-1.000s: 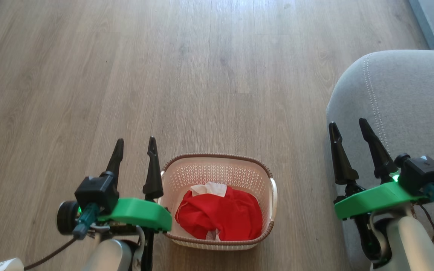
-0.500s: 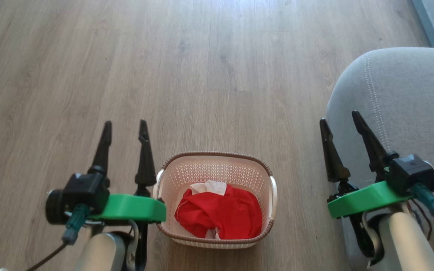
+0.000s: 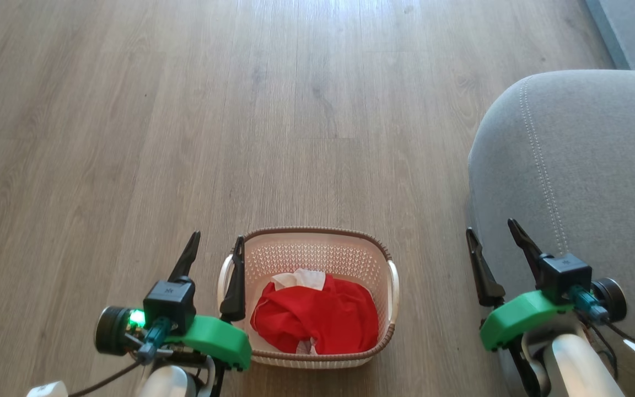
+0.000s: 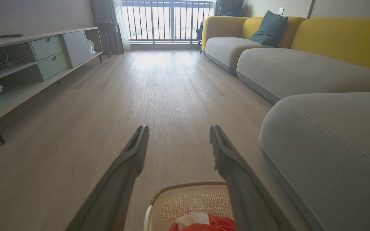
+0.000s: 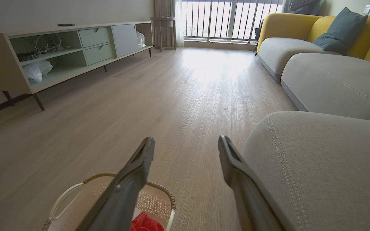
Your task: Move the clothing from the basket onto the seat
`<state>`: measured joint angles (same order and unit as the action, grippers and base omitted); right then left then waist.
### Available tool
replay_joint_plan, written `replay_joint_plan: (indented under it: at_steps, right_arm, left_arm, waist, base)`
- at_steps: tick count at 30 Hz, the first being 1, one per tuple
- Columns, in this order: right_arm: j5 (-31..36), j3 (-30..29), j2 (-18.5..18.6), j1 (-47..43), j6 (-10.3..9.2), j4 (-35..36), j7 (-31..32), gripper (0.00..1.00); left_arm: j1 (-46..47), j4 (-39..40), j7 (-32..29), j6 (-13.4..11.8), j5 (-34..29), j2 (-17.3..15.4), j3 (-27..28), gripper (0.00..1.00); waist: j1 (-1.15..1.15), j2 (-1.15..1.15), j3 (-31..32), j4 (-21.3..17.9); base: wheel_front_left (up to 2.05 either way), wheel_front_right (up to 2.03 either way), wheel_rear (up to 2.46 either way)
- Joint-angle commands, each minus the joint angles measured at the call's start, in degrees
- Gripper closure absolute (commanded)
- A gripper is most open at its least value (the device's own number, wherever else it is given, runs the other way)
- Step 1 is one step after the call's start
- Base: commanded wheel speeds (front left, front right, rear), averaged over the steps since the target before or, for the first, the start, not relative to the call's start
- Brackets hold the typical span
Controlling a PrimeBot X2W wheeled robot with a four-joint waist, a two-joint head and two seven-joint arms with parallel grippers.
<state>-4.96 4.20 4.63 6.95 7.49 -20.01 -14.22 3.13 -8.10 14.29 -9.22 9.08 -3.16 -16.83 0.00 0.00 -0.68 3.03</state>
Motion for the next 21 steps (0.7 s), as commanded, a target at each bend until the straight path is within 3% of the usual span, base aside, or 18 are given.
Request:
replay_joint_plan:
  at_steps: [1, 21]
  right_arm:
    - [0.6, 1.1, -0.3, 3.8, 0.00, 1.3, -0.8, 0.00]
    - [0.3, 0.6, -0.8, 4.5, 0.00, 0.1, -0.8, 0.00]
  left_arm:
    - [1.5, 1.4, 0.7, 0.1, 0.0, 0.3, 1.9, 0.00]
    - [0.8, 1.7, 0.7, 0.8, 2.5, 0.3, 2.4, 0.00]
  waist:
    - [0.00, 0.00, 0.1, -0.2]
    - [0.00, 0.00, 0.7, 0.0]
  base:
    - [0.00, 0.00, 0.00]
    - [0.00, 0.00, 0.00]
